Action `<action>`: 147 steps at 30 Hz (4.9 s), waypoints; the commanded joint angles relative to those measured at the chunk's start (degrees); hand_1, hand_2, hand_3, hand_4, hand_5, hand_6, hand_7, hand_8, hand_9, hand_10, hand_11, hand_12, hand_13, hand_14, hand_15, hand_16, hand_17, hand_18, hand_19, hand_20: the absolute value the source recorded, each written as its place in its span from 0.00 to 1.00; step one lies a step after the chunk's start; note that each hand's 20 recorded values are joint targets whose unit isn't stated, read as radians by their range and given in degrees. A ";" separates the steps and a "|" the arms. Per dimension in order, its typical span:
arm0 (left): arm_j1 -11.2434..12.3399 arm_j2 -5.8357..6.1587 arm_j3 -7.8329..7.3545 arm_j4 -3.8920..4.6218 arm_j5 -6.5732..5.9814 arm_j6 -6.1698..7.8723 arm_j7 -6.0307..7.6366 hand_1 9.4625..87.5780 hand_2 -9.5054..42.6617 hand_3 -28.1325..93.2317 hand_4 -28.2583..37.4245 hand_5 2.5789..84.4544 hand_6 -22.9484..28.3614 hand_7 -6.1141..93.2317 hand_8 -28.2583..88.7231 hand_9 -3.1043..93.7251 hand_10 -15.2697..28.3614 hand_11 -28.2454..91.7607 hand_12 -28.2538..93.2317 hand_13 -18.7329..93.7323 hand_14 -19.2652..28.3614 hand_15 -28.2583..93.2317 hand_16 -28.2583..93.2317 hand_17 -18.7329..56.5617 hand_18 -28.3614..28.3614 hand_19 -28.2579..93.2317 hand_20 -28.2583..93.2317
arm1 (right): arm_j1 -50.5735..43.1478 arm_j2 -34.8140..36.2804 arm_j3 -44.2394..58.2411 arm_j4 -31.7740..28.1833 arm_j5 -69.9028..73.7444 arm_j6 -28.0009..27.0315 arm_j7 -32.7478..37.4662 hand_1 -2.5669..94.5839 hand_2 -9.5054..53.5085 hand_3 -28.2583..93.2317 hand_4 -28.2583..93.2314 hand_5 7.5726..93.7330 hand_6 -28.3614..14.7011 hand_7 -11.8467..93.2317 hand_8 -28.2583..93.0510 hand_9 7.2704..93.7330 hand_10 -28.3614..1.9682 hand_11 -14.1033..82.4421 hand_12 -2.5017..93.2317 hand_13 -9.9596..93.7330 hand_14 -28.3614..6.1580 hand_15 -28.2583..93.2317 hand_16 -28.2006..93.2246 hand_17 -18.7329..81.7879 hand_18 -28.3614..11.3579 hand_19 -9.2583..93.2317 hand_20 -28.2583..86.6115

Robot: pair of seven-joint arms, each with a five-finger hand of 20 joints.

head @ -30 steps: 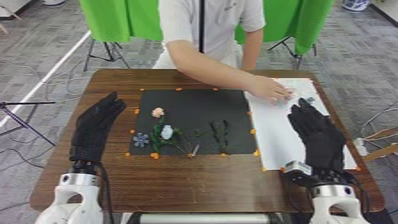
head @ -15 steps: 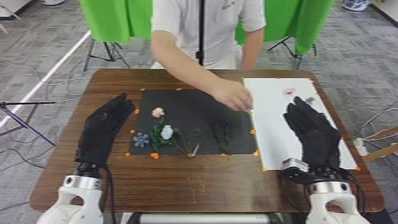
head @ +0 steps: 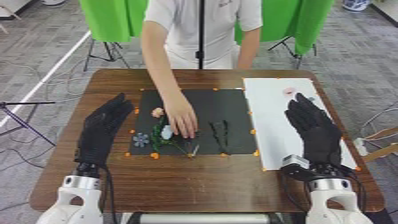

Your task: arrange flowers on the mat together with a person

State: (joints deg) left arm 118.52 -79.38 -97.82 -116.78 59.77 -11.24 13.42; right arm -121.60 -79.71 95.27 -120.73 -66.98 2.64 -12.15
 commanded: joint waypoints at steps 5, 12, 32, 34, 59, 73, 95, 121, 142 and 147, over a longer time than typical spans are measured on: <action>0.91 -0.50 -1.25 0.49 -0.62 1.52 0.23 0.21 0.01 0.79 0.17 0.52 0.51 0.15 0.19 0.47 0.62 0.32 0.36 0.45 0.73 0.30 0.26 0.29 0.75 0.25 0.35 | 0.53 2.27 0.81 -0.35 -0.80 -0.13 -1.92 0.13 0.16 0.86 0.08 0.38 0.53 0.19 0.16 0.37 0.42 0.19 0.11 0.35 0.52 0.31 0.26 0.34 0.48 0.10 0.43; 1.31 -0.08 -1.69 0.38 -0.93 2.16 0.65 0.21 0.01 0.79 0.17 0.52 0.51 0.15 0.20 0.47 0.62 0.32 0.36 0.45 0.73 0.30 0.27 0.29 0.75 0.25 0.35 | 9.80 11.86 3.85 2.89 -10.97 4.50 -1.66 0.20 0.04 0.86 0.09 0.39 0.54 0.20 0.16 0.39 0.43 0.19 0.14 0.37 0.49 0.32 0.29 0.35 0.45 0.10 0.44; 2.02 -0.48 -1.93 0.03 -0.86 2.93 1.48 0.21 0.01 0.79 0.16 0.52 0.51 0.15 0.20 0.47 0.63 0.32 0.36 0.45 0.73 0.30 0.27 0.28 0.75 0.25 0.36 | 46.87 32.96 -18.19 28.26 -75.77 -3.03 28.75 0.31 0.00 0.86 0.03 0.40 0.60 0.26 0.15 0.42 0.47 0.23 0.19 0.52 0.49 0.36 0.38 0.42 0.42 0.31 0.51; 1.92 -0.56 -1.89 0.05 -0.76 2.65 1.23 0.20 0.01 0.79 0.16 0.52 0.51 0.15 0.20 0.47 0.63 0.32 0.36 0.45 0.73 0.31 0.27 0.28 0.75 0.25 0.36 | 48.97 32.28 -20.38 30.74 -77.78 -5.75 31.15 0.31 0.00 0.87 0.02 0.38 0.62 0.26 0.14 0.41 0.41 0.22 0.19 0.52 0.47 0.35 0.39 0.41 0.41 0.30 0.51; 1.01 -0.91 -1.40 0.69 -0.55 1.36 1.00 0.20 0.02 0.79 0.16 0.51 0.50 0.15 0.20 0.47 0.62 0.32 0.36 0.45 0.73 0.30 0.28 0.27 0.75 0.25 0.36 | 54.47 23.76 -24.18 45.26 -82.71 -23.89 38.83 0.34 0.00 0.84 0.01 0.49 0.72 0.28 0.13 0.65 0.41 0.25 0.18 0.73 0.48 0.45 0.41 0.46 0.30 0.45 0.51; 0.46 -1.00 -1.43 1.01 -0.50 0.98 0.55 0.21 0.02 0.78 0.16 0.51 0.51 0.15 0.20 0.47 0.62 0.31 0.37 0.45 0.73 0.30 0.28 0.27 0.74 0.25 0.36 | 49.39 22.60 -24.89 46.74 -81.38 -8.49 38.88 0.48 0.00 0.84 0.00 0.65 0.80 0.31 0.11 0.80 0.55 0.32 0.21 0.77 0.53 0.72 0.48 0.49 0.31 0.61 0.56; 0.84 -0.76 -1.95 0.56 -0.46 1.03 0.16 0.21 0.02 0.79 0.16 0.51 0.51 0.15 0.20 0.47 0.62 0.32 0.37 0.45 0.74 0.30 0.28 0.27 0.74 0.25 0.36 | 54.04 25.02 -25.92 39.41 -75.26 -25.00 39.11 0.44 0.00 0.87 0.00 0.62 0.67 0.27 0.14 0.78 0.59 0.32 0.23 0.69 0.52 0.80 0.49 0.45 0.29 0.62 0.61; 0.89 -1.02 -2.24 0.63 -0.58 1.05 0.30 0.21 0.02 0.78 0.17 0.51 0.51 0.15 0.20 0.46 0.62 0.32 0.37 0.45 0.73 0.30 0.28 0.27 0.74 0.25 0.36 | 54.56 20.15 -32.88 43.82 -81.64 -14.86 39.99 0.45 0.00 0.84 0.00 0.62 0.68 0.27 0.14 0.82 0.55 0.30 0.21 0.78 0.57 0.79 0.50 0.50 0.22 0.70 0.61; 1.36 -0.20 -2.98 0.15 -0.67 1.49 -0.15 0.21 0.02 0.78 0.17 0.51 0.51 0.15 0.20 0.46 0.62 0.32 0.37 0.45 0.73 0.30 0.28 0.27 0.74 0.25 0.36 | 57.81 26.22 -38.90 22.87 -71.22 -8.40 38.31 0.67 0.00 0.73 0.01 0.92 0.76 0.29 0.27 1.00 0.72 0.30 0.37 0.84 0.58 0.86 0.54 0.54 0.24 0.74 0.63; 0.98 0.09 -2.84 0.20 -0.63 1.40 -0.43 0.21 0.02 0.78 0.17 0.51 0.51 0.15 0.20 0.46 0.62 0.32 0.37 0.45 0.73 0.30 0.28 0.27 0.74 0.25 0.36 | 56.69 23.48 -42.82 18.78 -70.01 -11.70 37.91 0.67 0.00 0.73 0.01 0.92 0.76 0.28 0.28 1.00 0.71 0.30 0.37 0.83 0.58 0.87 0.55 0.54 0.24 0.74 0.63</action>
State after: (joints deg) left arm 119.29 -79.67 -100.53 -116.47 59.14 -9.68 13.86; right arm -65.98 -51.53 56.08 -96.00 -136.96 -5.54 26.68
